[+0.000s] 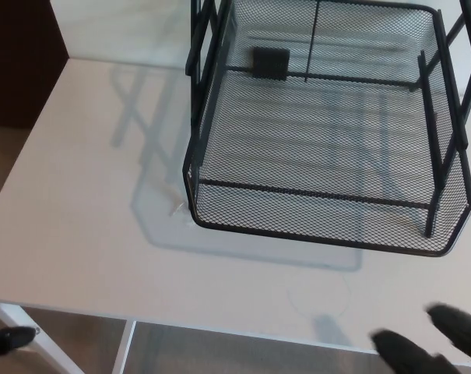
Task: The robot walk towards a table in front and then pushes a layer of a file tray back to its original position using its right hand
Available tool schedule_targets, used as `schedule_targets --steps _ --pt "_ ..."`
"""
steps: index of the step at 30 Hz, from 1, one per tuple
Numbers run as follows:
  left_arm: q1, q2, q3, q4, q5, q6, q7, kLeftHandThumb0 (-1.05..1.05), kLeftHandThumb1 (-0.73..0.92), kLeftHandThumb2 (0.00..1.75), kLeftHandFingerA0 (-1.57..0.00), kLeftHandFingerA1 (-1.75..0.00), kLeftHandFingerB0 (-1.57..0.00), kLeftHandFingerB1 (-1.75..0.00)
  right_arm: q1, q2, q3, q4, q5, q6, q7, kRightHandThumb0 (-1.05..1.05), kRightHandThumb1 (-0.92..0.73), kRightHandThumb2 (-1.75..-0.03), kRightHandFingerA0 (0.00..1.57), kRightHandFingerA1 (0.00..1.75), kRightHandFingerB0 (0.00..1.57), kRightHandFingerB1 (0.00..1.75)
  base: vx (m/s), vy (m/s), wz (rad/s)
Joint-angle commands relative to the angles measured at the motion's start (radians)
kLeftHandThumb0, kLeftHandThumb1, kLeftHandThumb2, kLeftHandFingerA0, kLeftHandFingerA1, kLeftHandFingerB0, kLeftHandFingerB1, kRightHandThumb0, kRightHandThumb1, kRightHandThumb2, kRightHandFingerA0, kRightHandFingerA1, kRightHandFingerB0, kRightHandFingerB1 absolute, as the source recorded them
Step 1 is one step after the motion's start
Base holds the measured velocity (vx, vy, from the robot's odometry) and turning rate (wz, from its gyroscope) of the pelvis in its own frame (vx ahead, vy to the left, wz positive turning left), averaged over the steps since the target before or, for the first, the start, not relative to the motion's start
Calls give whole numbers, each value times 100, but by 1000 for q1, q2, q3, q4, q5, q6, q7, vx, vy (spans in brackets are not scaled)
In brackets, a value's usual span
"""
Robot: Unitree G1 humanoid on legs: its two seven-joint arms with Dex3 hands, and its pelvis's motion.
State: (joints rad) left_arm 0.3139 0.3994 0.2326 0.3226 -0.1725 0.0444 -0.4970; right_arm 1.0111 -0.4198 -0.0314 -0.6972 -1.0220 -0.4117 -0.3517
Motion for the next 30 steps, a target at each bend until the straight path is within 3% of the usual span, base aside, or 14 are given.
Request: schedule_targets --steps 1,5,6,11,18,19,20,22,23,24,25,26,27,30 --pt "185 27 5 -42 15 -132 -64 -30 46 63 -50 -46 -41 -42 180 -58 -227 371 528 -318 -103 -30 -26 -83 1 51 0 48 0 0 0" --pt "249 39 -4 -65 42 -165 -58 -34 43 62 -46 -43 -37 -40 142 -59 -202 498 584 -343 -57 -29 -30 -85 0 50 0 47 0 0 0" --pt "264 44 -10 -67 60 -184 -52 -24 49 55 -48 -38 -39 -35 126 -58 -192 538 615 -340 -28 -29 -32 -86 0 51 0 48 0 0 0" --pt "291 45 -24 -51 88 -237 -34 -36 43 63 -38 -42 -34 -40 54 -49 -165 655 688 -339 49 -29 -36 -89 2 51 0 48 0 0 0" --pt "282 52 -24 -9 79 -237 -37 -39 41 63 -35 -42 -32 -40 11 4 -136 724 878 -226 232 -31 -46 -96 6 54 0 49 0 0 0" --pt "281 54 -24 -8 79 -234 -35 -40 41 64 -35 -42 -32 -40 -5 8 -135 742 903 -211 260 -51 -60 -57 11 45 8 30 0 0 0" --pt "279 55 -24 -4 78 -235 -36 -40 41 64 -35 -42 -31 -40 -11 14 -138 737 932 -173 292 -49 -42 -83 0 49 0 39 0 0 0" --pt "270 56 -25 13 75 -242 -40 -40 41 64 -36 -43 -31 -40 -30 28 -141 751 978 -149 327 -47 -42 -84 0 49 0 41 0 0 0" --pt "266 57 -23 22 70 -240 -43 -40 41 63 -36 -43 -31 -40 -44 36 -143 770 986 -146 333 -50 -61 -58 8 43 9 30 0 0 0" --pt "264 57 -22 27 69 -240 -43 -40 41 63 -35 -43 -31 -40 -49 42 -146 771 995 -130 343 -50 -62 -59 8 43 9 29 0 0 0" --pt "262 57 -20 30 65 -234 -44 -38 41 63 -35 -42 -32 -40 -55 51 -152 766 1016 -96 361 -46 -43 -84 1 49 0 41 0 0 0" --pt "263 55 -18 25 62 -228 -44 -38 41 63 -35 -42 -32 -40 -57 55 -154 764 1026 -86 368 -46 -43 -84 1 49 0 41 0 0 0" --pt "256 57 -16 33 56 -229 -50 -38 42 63 -33 -42 -31 -40 -85 65 -154 796 1049 -90 386 -53 -60 -62 7 43 7 30 0 0 0" --pt "251 61 -16 33 57 -227 -48 -38 42 64 -34 -43 -31 -40 -115 77 -156 812 1048 -60 398 -46 -61 -58 9 41 7 29 0 0 0"
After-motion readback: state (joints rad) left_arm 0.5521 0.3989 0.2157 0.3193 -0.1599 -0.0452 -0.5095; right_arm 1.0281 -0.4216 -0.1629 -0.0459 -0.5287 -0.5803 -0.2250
